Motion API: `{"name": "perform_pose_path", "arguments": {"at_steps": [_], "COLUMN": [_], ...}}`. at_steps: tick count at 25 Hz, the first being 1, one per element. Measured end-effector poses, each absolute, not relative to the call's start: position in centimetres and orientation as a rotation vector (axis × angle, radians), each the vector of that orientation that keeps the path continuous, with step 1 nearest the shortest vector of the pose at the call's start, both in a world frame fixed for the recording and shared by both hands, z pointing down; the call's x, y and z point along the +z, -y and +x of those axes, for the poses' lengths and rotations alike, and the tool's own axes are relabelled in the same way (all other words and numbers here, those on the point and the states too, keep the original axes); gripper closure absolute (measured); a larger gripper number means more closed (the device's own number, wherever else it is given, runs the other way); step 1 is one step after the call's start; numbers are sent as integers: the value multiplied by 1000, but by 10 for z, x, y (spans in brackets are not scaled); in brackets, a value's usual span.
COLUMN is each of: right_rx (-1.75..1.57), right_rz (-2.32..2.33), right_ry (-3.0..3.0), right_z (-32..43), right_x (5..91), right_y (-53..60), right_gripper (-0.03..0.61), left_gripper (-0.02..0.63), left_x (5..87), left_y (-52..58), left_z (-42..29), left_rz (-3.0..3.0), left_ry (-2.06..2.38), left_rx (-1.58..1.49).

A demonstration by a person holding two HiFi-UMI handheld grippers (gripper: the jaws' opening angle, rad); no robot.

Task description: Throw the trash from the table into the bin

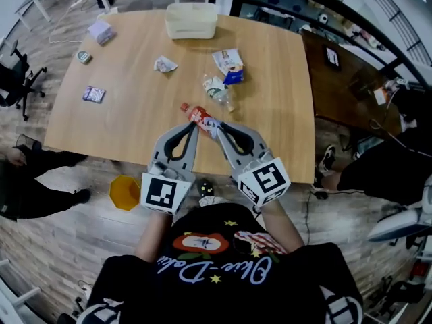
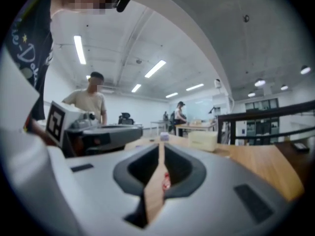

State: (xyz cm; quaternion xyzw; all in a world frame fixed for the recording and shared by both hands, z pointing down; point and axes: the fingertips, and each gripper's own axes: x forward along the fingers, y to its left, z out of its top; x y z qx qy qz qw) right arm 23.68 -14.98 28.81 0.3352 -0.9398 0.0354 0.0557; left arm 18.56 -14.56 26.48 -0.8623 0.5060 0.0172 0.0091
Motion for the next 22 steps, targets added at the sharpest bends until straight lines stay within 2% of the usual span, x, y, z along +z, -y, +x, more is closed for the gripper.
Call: {"name": "perform_pose_path", "arguments": {"at_steps": [8, 9, 10, 14, 15, 16, 20, 22], "right_rx": [112, 108, 103, 44, 44, 49, 30, 32], "right_rz": [928, 904, 876, 784, 761, 739, 655, 606], "right_ry": [2777, 2768, 2752, 2647, 2620, 2595, 2492, 2441], "right_z": [224, 222, 219, 210, 208, 206, 198, 194], "right_x": [316, 320, 325, 346, 352, 359, 384, 397], "right_y": [178, 179, 181, 186, 188, 190, 194, 195], "right_gripper": [568, 540, 453, 436, 403, 344, 327, 275], "left_gripper": [603, 603, 603, 603, 603, 603, 603, 603], "left_x": [272, 273, 274, 275, 274, 275, 277, 277], "left_y": [167, 168, 170, 174, 175, 176, 177, 178], "left_z": [175, 173, 172, 164, 162, 159, 151, 147], "left_rz": [-2675, -2671, -2669, -2658, -2652, -2647, -2637, -2631], "left_ry": [-1635, -1638, -1643, -1676, -1683, -1691, -1720, -1734], "left_rx": [45, 41, 39, 39, 36, 32, 13, 11]}}
